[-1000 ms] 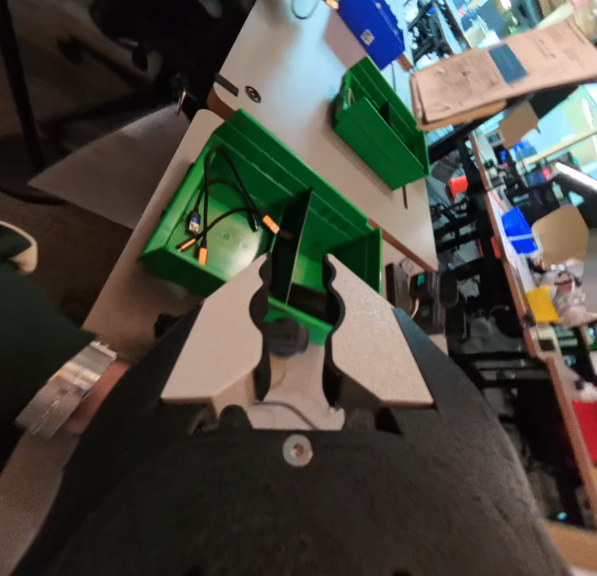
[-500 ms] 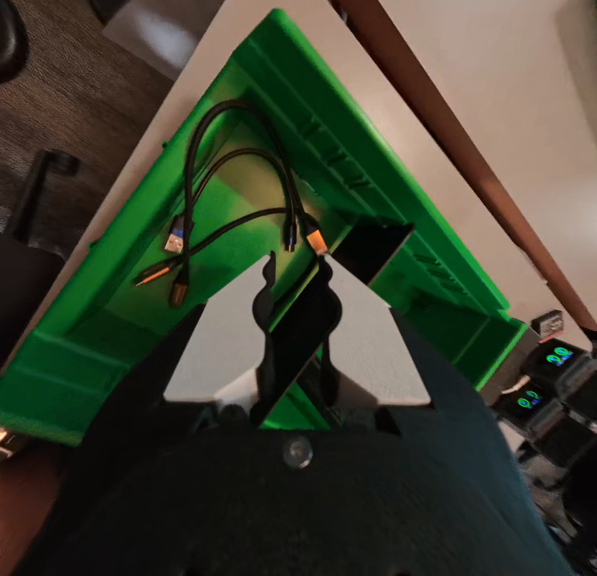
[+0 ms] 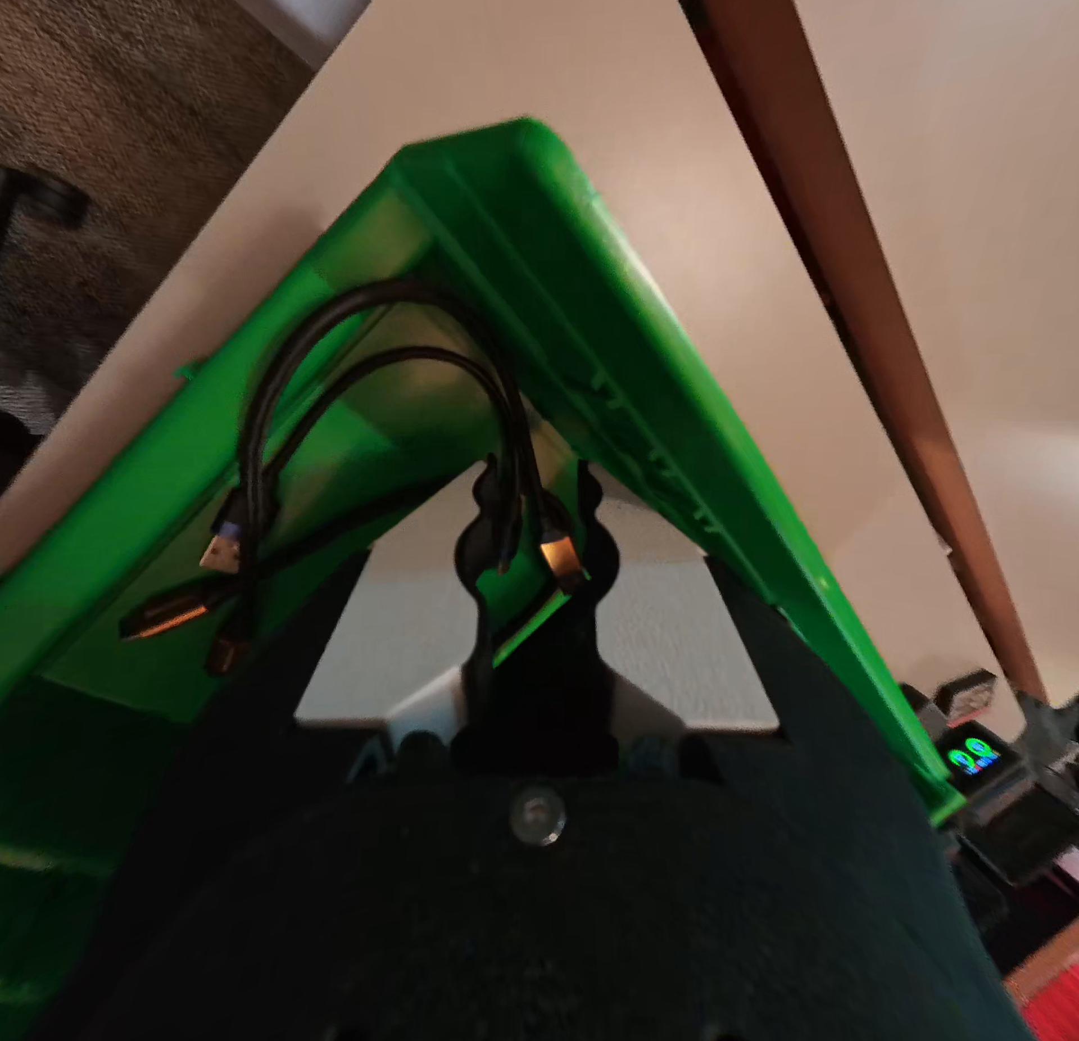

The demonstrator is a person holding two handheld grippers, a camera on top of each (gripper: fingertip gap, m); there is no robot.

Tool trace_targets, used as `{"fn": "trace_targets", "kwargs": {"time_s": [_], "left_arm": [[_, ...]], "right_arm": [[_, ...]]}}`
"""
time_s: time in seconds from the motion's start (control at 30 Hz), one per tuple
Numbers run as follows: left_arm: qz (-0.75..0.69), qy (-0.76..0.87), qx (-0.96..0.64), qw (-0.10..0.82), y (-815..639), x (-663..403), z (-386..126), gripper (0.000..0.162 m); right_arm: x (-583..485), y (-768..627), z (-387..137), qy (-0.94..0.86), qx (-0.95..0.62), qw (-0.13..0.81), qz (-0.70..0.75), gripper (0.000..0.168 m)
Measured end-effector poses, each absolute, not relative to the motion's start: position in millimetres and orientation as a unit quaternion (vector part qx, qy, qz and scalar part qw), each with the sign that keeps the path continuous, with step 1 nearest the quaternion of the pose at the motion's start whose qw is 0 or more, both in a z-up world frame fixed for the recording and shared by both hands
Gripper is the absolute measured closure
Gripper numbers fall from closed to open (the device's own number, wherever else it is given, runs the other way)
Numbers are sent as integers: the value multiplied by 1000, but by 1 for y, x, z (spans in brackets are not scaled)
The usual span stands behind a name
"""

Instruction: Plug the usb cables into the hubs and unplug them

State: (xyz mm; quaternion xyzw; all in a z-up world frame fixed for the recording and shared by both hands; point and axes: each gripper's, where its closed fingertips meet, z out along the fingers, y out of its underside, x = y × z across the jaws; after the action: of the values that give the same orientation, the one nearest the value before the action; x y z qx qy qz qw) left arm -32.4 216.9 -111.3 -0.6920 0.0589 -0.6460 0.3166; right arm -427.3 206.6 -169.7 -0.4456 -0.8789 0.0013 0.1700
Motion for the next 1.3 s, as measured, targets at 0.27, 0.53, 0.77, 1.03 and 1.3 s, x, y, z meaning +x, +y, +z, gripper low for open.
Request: {"fn": "trace_targets", "kwargs": {"time_s": [0.27, 0.53, 0.77, 1.03, 1.3], "left_arm": [[-647, 58, -691, 318, 217, -33, -111, 139], [-645, 63, -693, 316, 216, -31, -111, 139], [-646, 59, -690, 321, 217, -33, -110, 139], [-649, 56, -688, 319, 217, -33, -110, 139], [-651, 56, -688, 317, 217, -33, -110, 139]], "right_arm": [[-440, 164, -158, -901, -376, 192, 104, 143], [-443, 163, -138, -895, -337, 280, 79, 147], [-431, 169, -125, -790, -558, 192, 163, 156], [-429, 146, -130, -770, -585, 150, 203, 143], [-429, 142, -130, -763, -593, 139, 216, 142]]}}
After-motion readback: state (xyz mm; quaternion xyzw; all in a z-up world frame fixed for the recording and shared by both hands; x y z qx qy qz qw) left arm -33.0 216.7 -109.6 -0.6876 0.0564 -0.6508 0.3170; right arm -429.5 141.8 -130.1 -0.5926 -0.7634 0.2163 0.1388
